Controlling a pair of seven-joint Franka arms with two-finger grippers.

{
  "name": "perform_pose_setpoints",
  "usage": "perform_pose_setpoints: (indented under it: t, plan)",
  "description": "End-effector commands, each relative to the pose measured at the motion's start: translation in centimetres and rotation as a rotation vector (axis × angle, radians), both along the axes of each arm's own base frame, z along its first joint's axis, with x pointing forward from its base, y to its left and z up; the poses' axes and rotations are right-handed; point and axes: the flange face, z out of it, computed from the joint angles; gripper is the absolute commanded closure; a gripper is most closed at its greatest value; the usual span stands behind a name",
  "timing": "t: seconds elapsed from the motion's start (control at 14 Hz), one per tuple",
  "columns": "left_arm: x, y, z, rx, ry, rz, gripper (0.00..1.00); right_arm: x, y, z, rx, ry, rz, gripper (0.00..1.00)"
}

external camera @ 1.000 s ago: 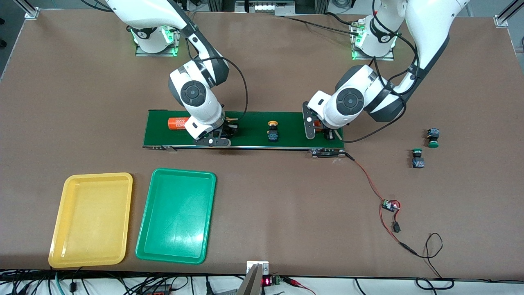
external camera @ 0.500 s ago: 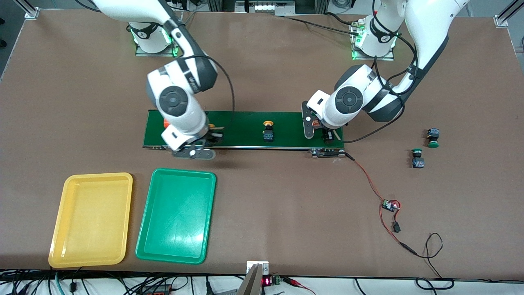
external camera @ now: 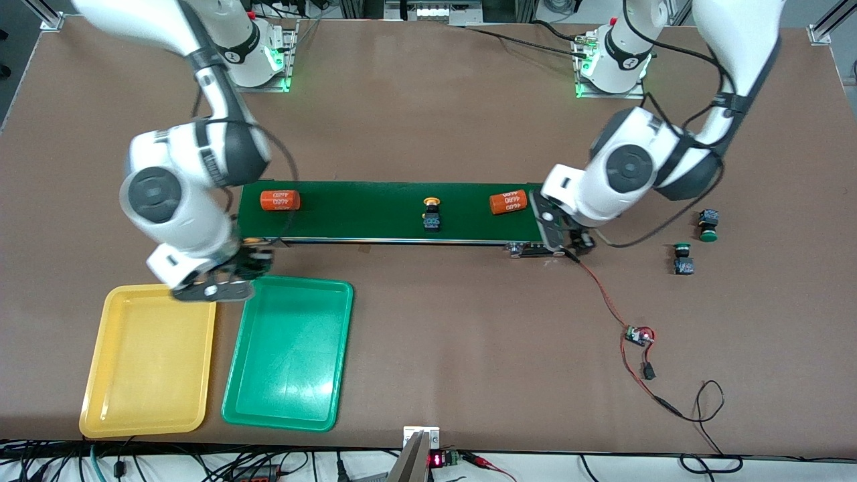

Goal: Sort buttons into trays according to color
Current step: 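Carry the button to the yellow tray while the left gripper reaches buttons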

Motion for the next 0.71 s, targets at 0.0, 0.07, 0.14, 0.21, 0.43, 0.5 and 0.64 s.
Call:
perform_pose_setpoints:
  t: [0.0, 0.07, 0.14, 0.21, 0.43, 0.5, 0.64]
  plan:
    - [0.9, 4.6, 1.9, -0.006, 0.002, 0.145, 0.0, 2.7, -4.1, -1.3, -0.014, 0.002, 0.059, 1.0]
    - [1.4, 6.8, 1.9, -0.006, 0.009, 0.202, 0.0, 3.5, -5.4, -2.1, -0.018, -0.017, 0.082, 1.0]
    - [1.8, 9.1, 1.9, -0.007, 0.014, 0.257, 0.0, 4.1, -6.8, -2.8, -0.032, -0.043, 0.08, 1.0]
    - [2.0, 11.6, 1.5, -0.009, 0.031, 0.334, 0.0, 4.7, -8.4, -3.4, -0.064, -0.063, 0.083, 1.0]
    - [2.4, 17.5, 0.3, 0.028, 0.057, 0.556, 0.0, 5.8, -13.2, -7.3, -0.163, -0.086, 0.104, 1.0]
    - [2.3, 18.6, -0.1, 0.043, 0.064, 0.636, 0.0, 6.0, -14.8, -8.3, -0.175, -0.088, 0.096, 1.0]
    - [2.1, 20.9, -1.0, 0.073, 0.08, 0.752, 0.0, 6.2, -16.4, -10.1, -0.173, -0.089, 0.082, 1.0]
